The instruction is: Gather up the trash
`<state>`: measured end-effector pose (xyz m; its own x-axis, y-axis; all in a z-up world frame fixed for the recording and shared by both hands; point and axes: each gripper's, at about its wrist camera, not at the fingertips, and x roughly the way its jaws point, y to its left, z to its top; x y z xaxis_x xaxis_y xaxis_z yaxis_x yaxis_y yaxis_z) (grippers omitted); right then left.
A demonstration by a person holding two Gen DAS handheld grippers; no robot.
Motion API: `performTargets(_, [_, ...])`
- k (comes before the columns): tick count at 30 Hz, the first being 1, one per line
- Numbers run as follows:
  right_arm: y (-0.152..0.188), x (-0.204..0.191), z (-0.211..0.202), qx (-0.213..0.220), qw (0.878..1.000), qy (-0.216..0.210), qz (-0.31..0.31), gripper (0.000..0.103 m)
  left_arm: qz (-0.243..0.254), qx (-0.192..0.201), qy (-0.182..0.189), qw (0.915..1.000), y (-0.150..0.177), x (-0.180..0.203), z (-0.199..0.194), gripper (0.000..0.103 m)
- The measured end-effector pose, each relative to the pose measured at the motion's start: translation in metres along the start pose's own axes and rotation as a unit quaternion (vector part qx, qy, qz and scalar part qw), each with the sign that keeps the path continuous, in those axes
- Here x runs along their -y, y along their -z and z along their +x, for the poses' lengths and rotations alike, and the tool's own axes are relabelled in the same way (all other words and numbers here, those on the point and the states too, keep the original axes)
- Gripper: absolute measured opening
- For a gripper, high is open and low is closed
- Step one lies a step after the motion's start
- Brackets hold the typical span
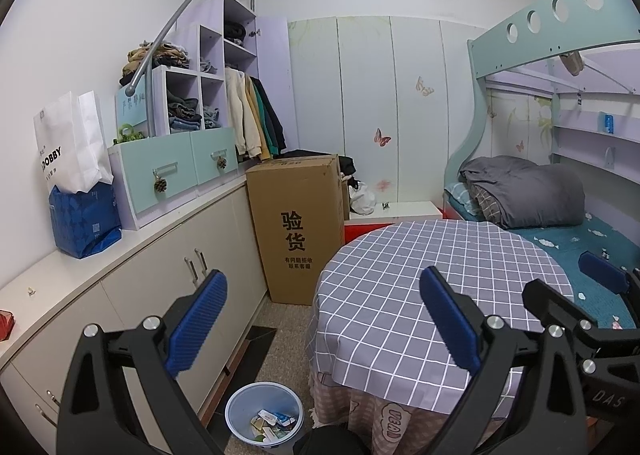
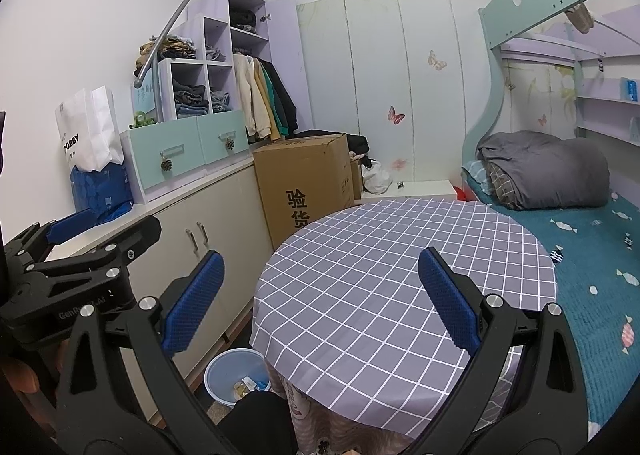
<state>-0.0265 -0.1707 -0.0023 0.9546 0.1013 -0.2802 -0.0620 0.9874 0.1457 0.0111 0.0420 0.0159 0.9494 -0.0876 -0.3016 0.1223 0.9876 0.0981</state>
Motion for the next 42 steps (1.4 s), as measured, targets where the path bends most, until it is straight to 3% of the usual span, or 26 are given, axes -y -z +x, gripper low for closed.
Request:
performTargets(29, [0.002,0.005,0.017,-0.015,1.0,0.002,0.006,0.095,0.01,-0.009,0.004,0.9999,0.003,0.007,0.012,0.095])
performTargets(42, [0.019,0.033,0.044,-0.046,0.998,0.019,0.027,0.095,0.02,-0.046,0.011,0.9987,0.013,0.029,0.045,0.095])
